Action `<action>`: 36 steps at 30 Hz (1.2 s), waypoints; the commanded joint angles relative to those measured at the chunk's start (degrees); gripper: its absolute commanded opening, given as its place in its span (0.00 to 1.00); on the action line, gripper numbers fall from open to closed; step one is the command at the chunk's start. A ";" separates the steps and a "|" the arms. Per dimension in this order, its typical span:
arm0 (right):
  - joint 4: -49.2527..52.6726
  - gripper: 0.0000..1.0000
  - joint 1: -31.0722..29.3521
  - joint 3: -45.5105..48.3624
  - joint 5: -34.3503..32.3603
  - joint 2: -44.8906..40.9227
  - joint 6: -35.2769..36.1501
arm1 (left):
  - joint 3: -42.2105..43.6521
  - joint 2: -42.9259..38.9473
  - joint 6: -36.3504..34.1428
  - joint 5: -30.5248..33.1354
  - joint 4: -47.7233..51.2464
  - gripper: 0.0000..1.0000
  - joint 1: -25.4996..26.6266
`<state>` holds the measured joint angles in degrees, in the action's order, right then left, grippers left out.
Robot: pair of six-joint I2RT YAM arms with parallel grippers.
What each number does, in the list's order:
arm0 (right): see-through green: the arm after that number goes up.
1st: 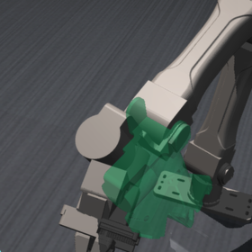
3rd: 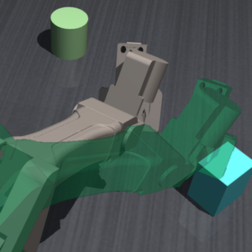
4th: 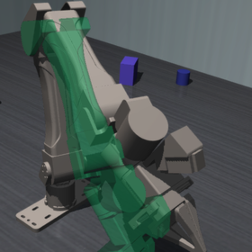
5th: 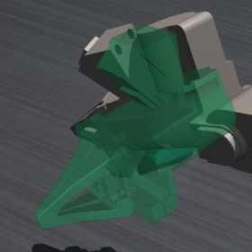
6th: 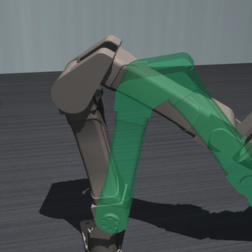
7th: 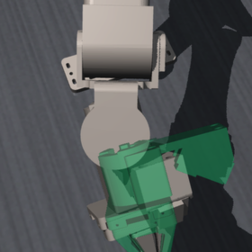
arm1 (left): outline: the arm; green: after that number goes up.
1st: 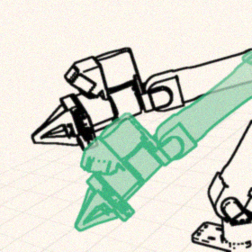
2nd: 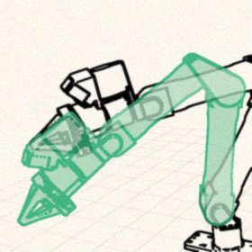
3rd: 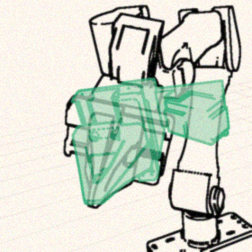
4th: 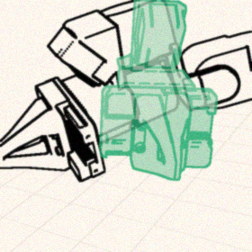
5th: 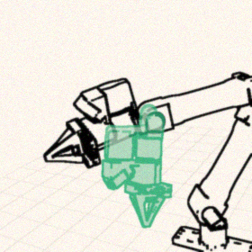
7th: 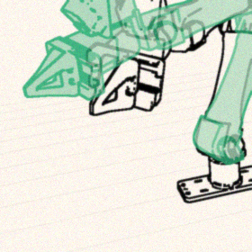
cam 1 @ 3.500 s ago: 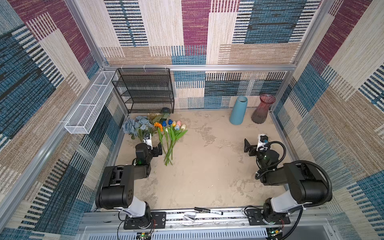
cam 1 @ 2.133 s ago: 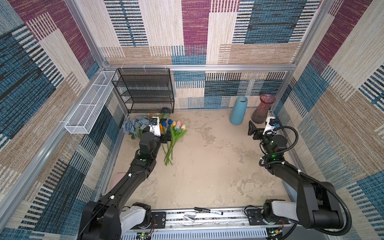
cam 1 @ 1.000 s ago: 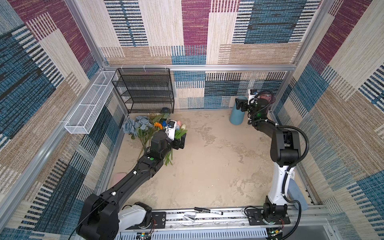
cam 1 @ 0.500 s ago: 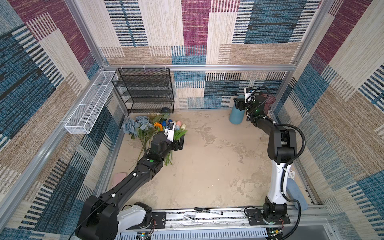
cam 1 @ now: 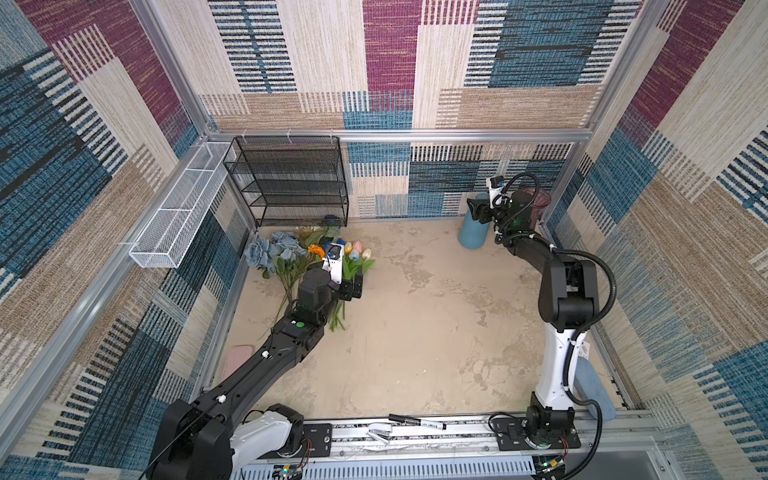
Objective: Arrange the flowers into the vase
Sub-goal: 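Reach the right gripper to the light blue vase and grasp its rim, then carry the light blue vase toward the flowers and set it down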
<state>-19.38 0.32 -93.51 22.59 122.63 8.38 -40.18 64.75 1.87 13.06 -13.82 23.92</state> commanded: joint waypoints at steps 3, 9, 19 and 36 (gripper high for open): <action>-4.90 0.31 -4.62 9.14 4.14 -7.51 0.32 | -1.89 1.94 3.26 5.39 1.99 0.99 -1.14; -12.53 0.29 -15.89 23.25 6.88 -17.14 -0.56 | -4.48 4.76 4.01 8.45 5.50 0.99 -2.92; -13.48 0.30 -31.61 31.02 15.52 -24.12 3.54 | -3.18 4.44 10.67 6.01 9.59 0.99 -10.37; -11.66 0.31 -33.45 32.87 5.75 -23.41 8.94 | -0.73 2.73 9.69 7.31 9.35 0.99 -10.65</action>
<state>-28.03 -33.04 -59.64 31.53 99.11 14.92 -41.01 67.77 11.40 19.29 -3.62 13.26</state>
